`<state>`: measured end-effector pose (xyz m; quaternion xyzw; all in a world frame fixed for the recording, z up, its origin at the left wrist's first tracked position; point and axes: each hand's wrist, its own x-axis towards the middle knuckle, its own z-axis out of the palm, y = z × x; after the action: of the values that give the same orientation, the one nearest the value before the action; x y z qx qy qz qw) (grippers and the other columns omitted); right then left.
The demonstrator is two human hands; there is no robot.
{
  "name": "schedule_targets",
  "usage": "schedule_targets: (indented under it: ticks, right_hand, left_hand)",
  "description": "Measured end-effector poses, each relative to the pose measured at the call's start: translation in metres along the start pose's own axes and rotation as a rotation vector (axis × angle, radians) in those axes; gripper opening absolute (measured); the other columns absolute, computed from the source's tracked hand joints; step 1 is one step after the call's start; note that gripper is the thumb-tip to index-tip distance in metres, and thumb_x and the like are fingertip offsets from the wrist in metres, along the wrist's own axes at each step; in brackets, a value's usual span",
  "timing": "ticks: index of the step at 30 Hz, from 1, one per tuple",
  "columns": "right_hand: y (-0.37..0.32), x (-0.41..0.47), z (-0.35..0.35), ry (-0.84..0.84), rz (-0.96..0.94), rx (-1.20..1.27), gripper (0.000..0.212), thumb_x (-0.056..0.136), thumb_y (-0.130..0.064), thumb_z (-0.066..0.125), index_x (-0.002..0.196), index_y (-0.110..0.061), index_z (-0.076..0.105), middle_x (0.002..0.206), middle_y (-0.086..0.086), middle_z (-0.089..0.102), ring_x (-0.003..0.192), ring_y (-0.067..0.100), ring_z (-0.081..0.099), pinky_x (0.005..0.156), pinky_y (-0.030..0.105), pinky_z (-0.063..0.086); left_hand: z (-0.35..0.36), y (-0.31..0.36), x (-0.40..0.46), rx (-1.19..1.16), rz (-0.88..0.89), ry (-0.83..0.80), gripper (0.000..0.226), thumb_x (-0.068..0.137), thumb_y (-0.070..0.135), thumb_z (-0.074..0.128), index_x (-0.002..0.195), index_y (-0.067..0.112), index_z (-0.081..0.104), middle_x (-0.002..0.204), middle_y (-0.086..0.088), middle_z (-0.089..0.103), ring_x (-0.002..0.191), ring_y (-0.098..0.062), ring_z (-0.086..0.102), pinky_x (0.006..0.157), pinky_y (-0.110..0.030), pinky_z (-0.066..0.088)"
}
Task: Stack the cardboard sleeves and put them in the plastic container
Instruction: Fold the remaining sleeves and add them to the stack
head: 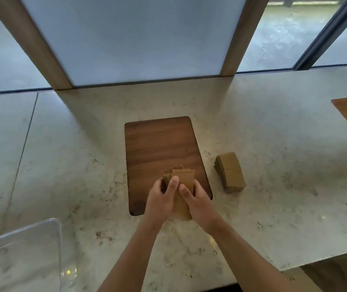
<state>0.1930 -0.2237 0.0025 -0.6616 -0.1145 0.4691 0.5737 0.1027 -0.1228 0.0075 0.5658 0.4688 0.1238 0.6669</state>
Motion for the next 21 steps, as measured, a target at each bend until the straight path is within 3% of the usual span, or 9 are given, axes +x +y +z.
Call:
schedule_targets:
  ticks: [2,3,5,7,11,13,16,19,21]
  right_hand:
    - [0.000,0.006,-0.001,-0.050,-0.012,-0.024,0.067,0.081,-0.067,0.075,0.133,-0.028,0.059,0.123,-0.004,0.076,0.115,0.013,0.071,0.093,0.031,0.059]
    - [0.000,0.009,-0.001,-0.077,-0.009,-0.026,0.065,0.083,-0.064,0.075,0.134,-0.027,0.058,0.126,-0.003,0.075,0.120,0.014,0.069,0.098,0.032,0.056]
    - [0.000,0.013,-0.001,-0.127,0.013,0.005,0.062,0.087,-0.056,0.075,0.137,-0.024,0.055,0.133,0.004,0.071,0.127,0.021,0.065,0.109,0.043,0.050]
    - [0.002,0.016,0.001,-0.150,0.057,0.058,0.054,0.094,-0.046,0.072,0.139,-0.025,0.052,0.134,0.007,0.070,0.126,0.022,0.066,0.112,0.048,0.049]
    - [-0.002,0.016,0.001,-0.050,0.101,0.071,0.045,0.094,-0.046,0.065,0.137,-0.036,0.055,0.121,-0.005,0.076,0.108,0.008,0.073,0.090,0.030,0.059]
    - [-0.004,0.016,-0.009,0.030,0.046,0.091,0.047,0.085,-0.042,0.060,0.133,-0.039,0.059,0.116,-0.007,0.077,0.103,0.006,0.074,0.084,0.027,0.059]
    - [-0.007,0.018,-0.030,0.055,-0.074,0.112,0.044,0.082,-0.037,0.068,0.125,-0.035,0.060,0.115,0.002,0.076,0.105,0.020,0.075,0.088,0.039,0.063]
    - [-0.007,0.025,-0.041,-0.018,-0.170,0.073,0.039,0.085,-0.016,0.072,0.118,-0.034,0.061,0.106,0.000,0.075,0.097,0.022,0.074,0.081,0.040,0.063]
    - [0.004,0.034,-0.041,-0.065,-0.183,0.047,0.048,0.085,0.001,0.066,0.118,-0.034,0.060,0.106,-0.002,0.072,0.100,0.022,0.070,0.082,0.038,0.060]
  left_hand:
    - [0.005,0.000,0.001,-0.010,-0.035,0.023,0.031,0.101,0.039,0.062,0.123,0.017,0.066,0.117,-0.003,0.074,0.108,-0.019,0.069,0.093,-0.035,0.056]
    - [0.008,0.000,0.002,-0.044,-0.056,0.035,0.034,0.100,0.037,0.061,0.128,0.018,0.064,0.120,-0.002,0.073,0.112,-0.019,0.067,0.098,-0.036,0.054]
    - [0.014,0.001,0.000,-0.107,-0.083,0.065,0.059,0.086,0.045,0.063,0.138,0.018,0.057,0.124,-0.002,0.070,0.117,-0.020,0.065,0.105,-0.040,0.051]
    - [0.020,0.001,-0.001,-0.125,-0.108,0.091,0.079,0.075,0.055,0.065,0.144,0.020,0.049,0.125,-0.001,0.069,0.117,-0.020,0.065,0.107,-0.045,0.051]
    - [0.041,0.003,0.001,-0.228,-0.165,0.071,0.059,0.098,0.050,0.062,0.148,0.026,0.044,0.124,-0.001,0.069,0.113,-0.020,0.068,0.107,-0.048,0.053]
    - [0.058,0.007,0.001,-0.281,-0.145,0.038,0.054,0.094,0.057,0.063,0.140,0.032,0.052,0.122,0.000,0.071,0.109,-0.017,0.072,0.102,-0.044,0.057]
    - [0.081,0.010,-0.003,-0.254,-0.041,0.064,0.065,0.074,0.074,0.061,0.126,0.035,0.057,0.119,-0.002,0.073,0.107,-0.019,0.073,0.096,-0.043,0.060]
    - [0.089,0.008,0.005,-0.242,0.097,0.180,0.060,0.077,0.072,0.054,0.113,0.025,0.061,0.104,-0.004,0.072,0.097,-0.022,0.072,0.086,-0.043,0.060]
    - [0.089,0.001,0.015,-0.259,0.165,0.261,0.056,0.082,0.066,0.050,0.103,0.016,0.063,0.096,-0.004,0.069,0.089,-0.020,0.068,0.080,-0.043,0.057]
